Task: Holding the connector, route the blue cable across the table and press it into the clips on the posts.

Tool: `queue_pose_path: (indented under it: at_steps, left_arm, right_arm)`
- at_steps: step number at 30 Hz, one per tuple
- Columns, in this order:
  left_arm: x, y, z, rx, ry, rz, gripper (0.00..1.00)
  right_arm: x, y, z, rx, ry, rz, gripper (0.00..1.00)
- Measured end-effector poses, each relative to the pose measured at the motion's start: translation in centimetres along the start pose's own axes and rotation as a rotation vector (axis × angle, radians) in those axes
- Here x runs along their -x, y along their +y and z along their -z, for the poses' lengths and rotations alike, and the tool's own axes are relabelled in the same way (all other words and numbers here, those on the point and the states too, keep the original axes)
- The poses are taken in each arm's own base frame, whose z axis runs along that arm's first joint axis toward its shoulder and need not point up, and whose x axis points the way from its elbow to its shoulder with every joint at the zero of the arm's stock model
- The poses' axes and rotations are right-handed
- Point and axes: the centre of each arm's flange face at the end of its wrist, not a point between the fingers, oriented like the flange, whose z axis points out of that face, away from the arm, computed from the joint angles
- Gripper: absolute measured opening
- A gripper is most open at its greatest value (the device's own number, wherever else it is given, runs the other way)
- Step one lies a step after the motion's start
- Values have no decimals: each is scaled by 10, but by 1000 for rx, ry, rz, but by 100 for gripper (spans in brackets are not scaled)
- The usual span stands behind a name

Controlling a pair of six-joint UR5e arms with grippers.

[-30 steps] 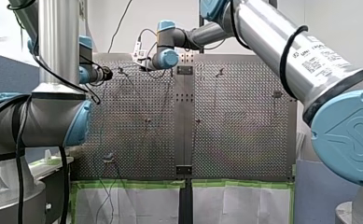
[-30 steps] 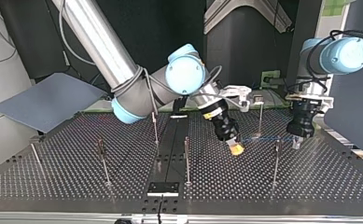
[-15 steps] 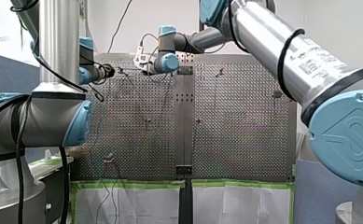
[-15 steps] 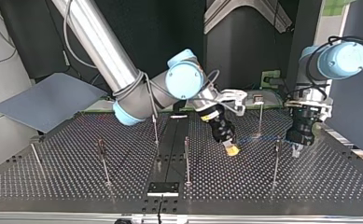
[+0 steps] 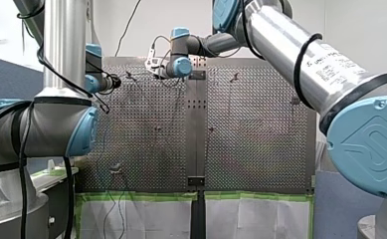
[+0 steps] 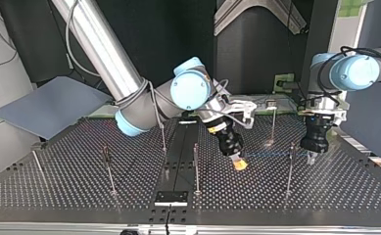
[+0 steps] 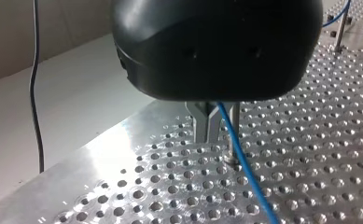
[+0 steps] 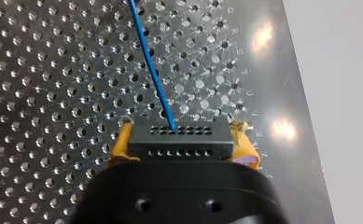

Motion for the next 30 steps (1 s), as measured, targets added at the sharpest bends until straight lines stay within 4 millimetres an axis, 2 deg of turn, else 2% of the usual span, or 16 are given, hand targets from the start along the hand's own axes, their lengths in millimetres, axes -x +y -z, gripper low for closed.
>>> queue_pose_path:
  at_steps: [12, 24, 26, 27, 29, 30]
  left_arm:
    - [1, 3, 0, 12, -5, -10, 0]
    - [4, 4, 7, 75, -2, -71, 0]
    - [6, 2, 9, 88, -4, -85, 22]
    - [7, 0, 11, 96, -6, -94, 22]
    - [10, -4, 13, 108, -9, -108, 38]
    - [11, -6, 16, 118, -11, -118, 38]
  right_arm:
    - [-3, 14, -1, 53, 11, -2, 0]
    - [-4, 13, 0, 72, 16, 4, 0]
    - [-4, 13, 0, 72, 16, 5, 0]
    - [-4, 13, 0, 71, 16, 6, 0]
    - [-4, 12, 0, 71, 17, 8, 0]
    - [-4, 12, 0, 71, 16, 9, 0]
